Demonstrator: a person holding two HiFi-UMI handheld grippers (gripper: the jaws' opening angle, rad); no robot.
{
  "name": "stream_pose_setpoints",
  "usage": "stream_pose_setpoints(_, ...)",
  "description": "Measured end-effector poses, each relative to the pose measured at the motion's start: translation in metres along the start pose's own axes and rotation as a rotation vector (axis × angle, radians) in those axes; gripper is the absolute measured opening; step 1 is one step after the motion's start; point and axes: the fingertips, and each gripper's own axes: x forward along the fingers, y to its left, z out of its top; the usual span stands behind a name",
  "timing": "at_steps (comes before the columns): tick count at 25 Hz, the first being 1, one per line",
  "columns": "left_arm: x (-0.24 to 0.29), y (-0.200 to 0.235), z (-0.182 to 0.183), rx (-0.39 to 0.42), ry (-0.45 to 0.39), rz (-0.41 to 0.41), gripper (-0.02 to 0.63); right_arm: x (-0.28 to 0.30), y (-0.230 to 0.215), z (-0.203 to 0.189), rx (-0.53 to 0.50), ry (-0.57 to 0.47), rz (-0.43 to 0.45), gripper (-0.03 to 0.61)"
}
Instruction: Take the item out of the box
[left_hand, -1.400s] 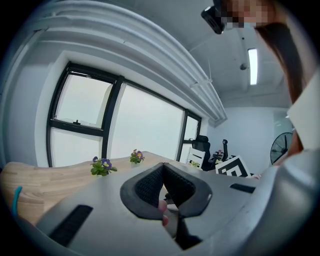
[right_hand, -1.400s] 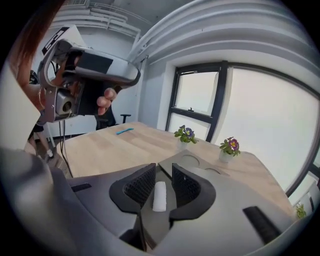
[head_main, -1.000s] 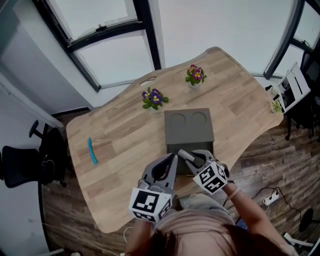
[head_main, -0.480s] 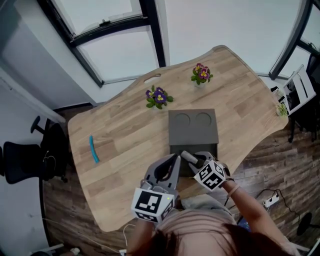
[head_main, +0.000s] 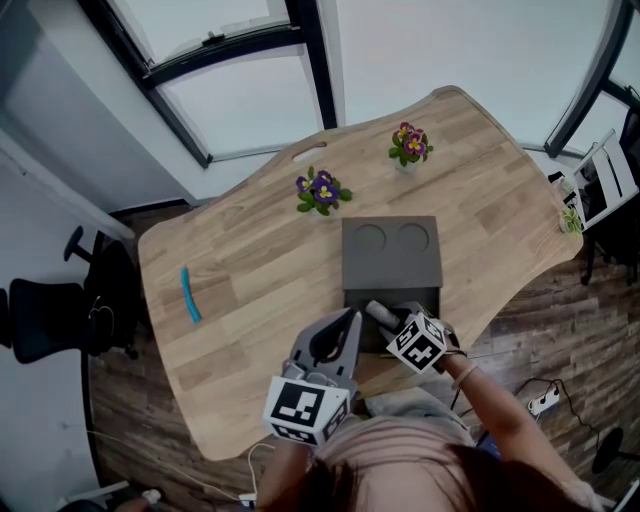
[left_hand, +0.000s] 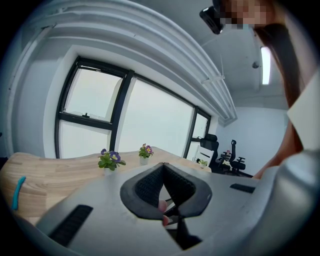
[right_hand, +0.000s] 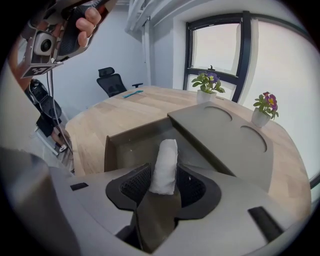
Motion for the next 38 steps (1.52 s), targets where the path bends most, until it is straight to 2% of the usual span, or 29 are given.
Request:
stream_pose_setpoints(9,0.000,0.006,-0.002,-0.008,0.006,0.017,-0.002,0.014,-0.002,-0.010,0.032,0.046,0.014,0.152)
stream_pose_setpoints(16,-0.001,0.007,-0.003,-0.006,0.003,0.025,-0.002,0.011,-0.001,-0.011,0.020,0.031,0.001,0.135)
stream_pose_setpoints(21,-0.003,0.006,-0.003,-0.003,0.002,0.025,-0.002,-0.001,-0.003,-0.006,0.022,-0.010,-0.032,0.133)
stream_pose_setpoints(38,-0.028,-0.016,0.003,0.035,-0.023,-0.025,-0.002,-0.061,0.002,0.014,0.155,-0.193,-0.151,0.132)
